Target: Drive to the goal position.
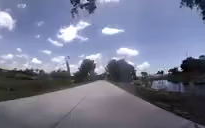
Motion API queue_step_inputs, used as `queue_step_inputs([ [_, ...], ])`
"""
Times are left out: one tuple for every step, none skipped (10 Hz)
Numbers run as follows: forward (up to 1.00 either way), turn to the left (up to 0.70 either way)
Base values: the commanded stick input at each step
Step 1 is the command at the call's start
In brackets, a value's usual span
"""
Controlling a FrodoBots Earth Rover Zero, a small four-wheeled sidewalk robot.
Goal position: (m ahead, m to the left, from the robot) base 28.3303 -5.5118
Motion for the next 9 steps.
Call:
queue_step_inputs([
  [0.85, 0.0],
  [0.85, 0.0],
  [0.85, 0.0],
  [0.85, 0.0],
  [0.85, 0.0],
  [0.85, 0.0],
  [0.85, 0.0],
  [0.85, 0.0],
  [0.85, 0.0],
])
